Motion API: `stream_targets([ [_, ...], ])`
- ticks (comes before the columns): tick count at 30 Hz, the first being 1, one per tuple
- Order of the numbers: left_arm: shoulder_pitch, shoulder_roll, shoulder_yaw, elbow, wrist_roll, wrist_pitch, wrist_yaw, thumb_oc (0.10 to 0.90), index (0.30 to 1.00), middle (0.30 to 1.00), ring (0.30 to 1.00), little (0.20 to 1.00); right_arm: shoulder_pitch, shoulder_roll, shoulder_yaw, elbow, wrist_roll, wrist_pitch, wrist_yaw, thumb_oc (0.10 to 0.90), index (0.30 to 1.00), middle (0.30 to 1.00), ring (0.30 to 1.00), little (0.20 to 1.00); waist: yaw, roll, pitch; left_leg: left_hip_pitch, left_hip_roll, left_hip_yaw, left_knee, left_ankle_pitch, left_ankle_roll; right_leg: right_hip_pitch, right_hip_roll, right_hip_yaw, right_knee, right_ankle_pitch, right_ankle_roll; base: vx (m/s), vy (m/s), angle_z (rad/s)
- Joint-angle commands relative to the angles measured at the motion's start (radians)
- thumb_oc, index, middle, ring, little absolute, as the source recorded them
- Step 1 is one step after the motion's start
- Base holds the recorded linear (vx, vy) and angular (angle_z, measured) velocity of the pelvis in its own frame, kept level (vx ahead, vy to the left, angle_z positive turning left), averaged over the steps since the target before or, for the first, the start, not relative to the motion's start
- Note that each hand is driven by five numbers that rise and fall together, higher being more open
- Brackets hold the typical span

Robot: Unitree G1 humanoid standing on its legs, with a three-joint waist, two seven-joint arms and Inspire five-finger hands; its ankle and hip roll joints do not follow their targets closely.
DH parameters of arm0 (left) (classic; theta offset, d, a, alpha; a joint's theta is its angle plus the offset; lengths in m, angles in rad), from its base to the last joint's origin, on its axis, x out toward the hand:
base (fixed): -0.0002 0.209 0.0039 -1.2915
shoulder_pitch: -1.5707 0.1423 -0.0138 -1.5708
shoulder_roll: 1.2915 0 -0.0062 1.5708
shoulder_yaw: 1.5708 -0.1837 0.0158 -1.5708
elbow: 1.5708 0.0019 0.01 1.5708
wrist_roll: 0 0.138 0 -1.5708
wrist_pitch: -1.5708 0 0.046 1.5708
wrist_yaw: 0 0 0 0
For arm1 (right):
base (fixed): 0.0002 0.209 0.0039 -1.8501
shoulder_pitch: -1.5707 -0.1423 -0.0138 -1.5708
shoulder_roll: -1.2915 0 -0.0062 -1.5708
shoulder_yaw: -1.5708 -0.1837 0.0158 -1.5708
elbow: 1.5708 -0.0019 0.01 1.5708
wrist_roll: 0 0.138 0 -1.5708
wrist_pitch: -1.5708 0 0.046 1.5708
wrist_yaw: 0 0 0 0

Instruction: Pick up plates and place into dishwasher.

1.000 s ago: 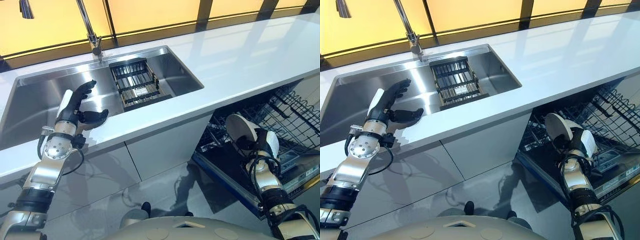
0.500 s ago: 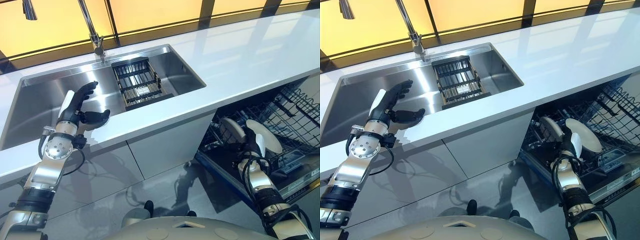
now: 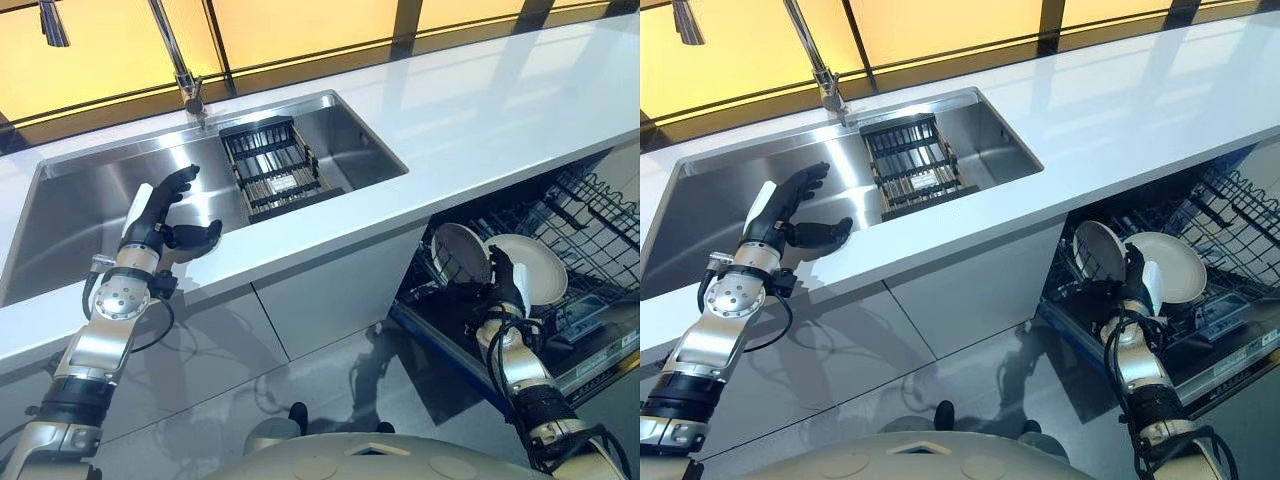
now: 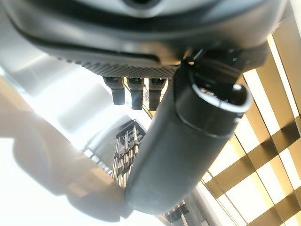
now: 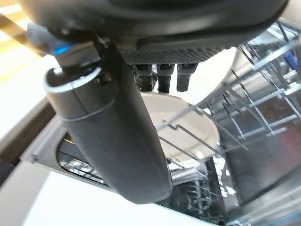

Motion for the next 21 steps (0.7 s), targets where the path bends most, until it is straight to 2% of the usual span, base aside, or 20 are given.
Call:
stream_targets([
  [1, -0.089, 0.010, 0.022, 0.027, 0.023, -0.082, 0.027, 0.800, 0.900, 0.900, 0.900, 0.900, -0.057, -0.040, -0.087, -0.157, -0.077, -0.148, -0.105, 0.800, 0.900, 0.900, 0.900, 0.900, -0.028, -0.026, -0.057, 0.037, -0.071, 0.097, 0.008, -0.152, 0.036, -0.011, 0.028, 0.039, 0.012, -0.075, 0.041, -0.02, -0.007, -0.05],
  [11, -0.027, 0.002, 0.098, 0.040, 0.025, -0.105, 0.014, 0.800, 0.900, 0.900, 0.900, 0.900, 0.044, -0.001, -0.217, -0.280, -0.129, -0.334, -0.238, 0.800, 0.900, 0.900, 0.900, 0.900, -0.072, -0.018, -0.061, 0.036, -0.063, 0.129, 0.007, -0.157, 0.037, -0.025, 0.038, 0.077, 0.013, -0.076, 0.045, -0.01, -0.016, -0.12],
  [16, -0.014, 0.007, 0.122, 0.046, 0.019, -0.115, 0.010, 0.800, 0.900, 0.900, 0.900, 0.900, 0.079, 0.028, -0.241, -0.236, -0.024, -0.358, -0.213, 0.800, 0.900, 0.900, 0.900, 0.900, -0.083, -0.015, -0.060, 0.034, -0.061, 0.139, 0.007, -0.157, 0.037, -0.030, 0.040, 0.084, 0.017, -0.078, 0.045, -0.01, -0.021, -0.09],
  [21, -0.005, 0.021, 0.135, 0.041, 0.008, -0.111, 0.012, 0.800, 0.900, 0.900, 0.900, 0.900, 0.117, 0.090, -0.249, -0.125, 0.161, -0.445, -0.197, 0.800, 0.900, 0.900, 0.900, 0.900, -0.092, -0.009, -0.055, 0.031, -0.059, 0.145, 0.007, -0.156, 0.036, -0.036, 0.041, 0.087, 0.022, -0.081, 0.043, -0.01, -0.026, -0.07],
])
